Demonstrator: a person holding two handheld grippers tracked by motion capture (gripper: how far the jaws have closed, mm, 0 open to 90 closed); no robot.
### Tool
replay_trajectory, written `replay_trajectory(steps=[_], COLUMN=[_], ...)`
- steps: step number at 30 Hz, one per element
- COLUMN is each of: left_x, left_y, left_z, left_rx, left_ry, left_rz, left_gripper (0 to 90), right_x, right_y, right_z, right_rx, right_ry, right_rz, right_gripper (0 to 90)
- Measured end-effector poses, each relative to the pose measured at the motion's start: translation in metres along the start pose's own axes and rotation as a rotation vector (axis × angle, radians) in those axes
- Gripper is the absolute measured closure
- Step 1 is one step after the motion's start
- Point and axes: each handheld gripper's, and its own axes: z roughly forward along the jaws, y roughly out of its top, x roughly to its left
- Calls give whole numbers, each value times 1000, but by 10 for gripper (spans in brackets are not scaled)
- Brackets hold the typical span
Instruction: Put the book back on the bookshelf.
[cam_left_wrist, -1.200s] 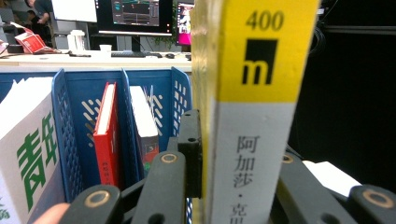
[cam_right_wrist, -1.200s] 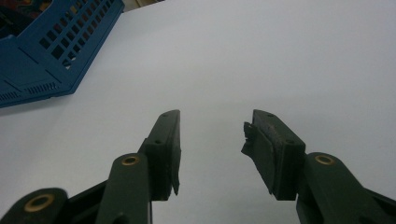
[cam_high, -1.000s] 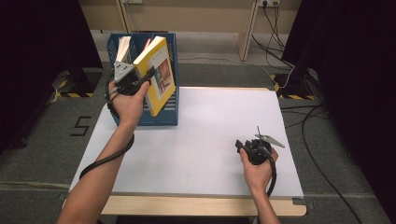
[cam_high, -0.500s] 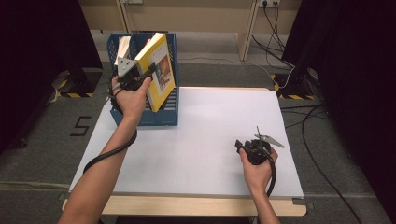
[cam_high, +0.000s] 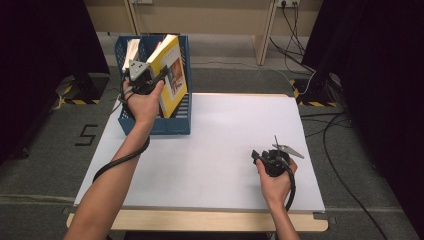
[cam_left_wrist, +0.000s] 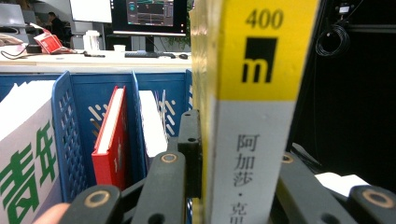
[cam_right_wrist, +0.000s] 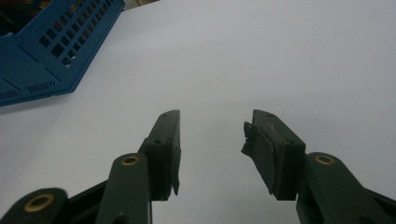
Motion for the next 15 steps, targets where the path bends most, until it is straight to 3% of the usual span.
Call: replay_trajectory(steps=[15], left_x=[1], left_y=[-2], left_z=[10], left_rx=[2], left_ry=[3], left_rz=[2], left_gripper=[753], right_x=[2], right_y=[-2], right_z=[2], right_rx=[6], right_ry=[3], right_rz=[10], right_gripper=[538])
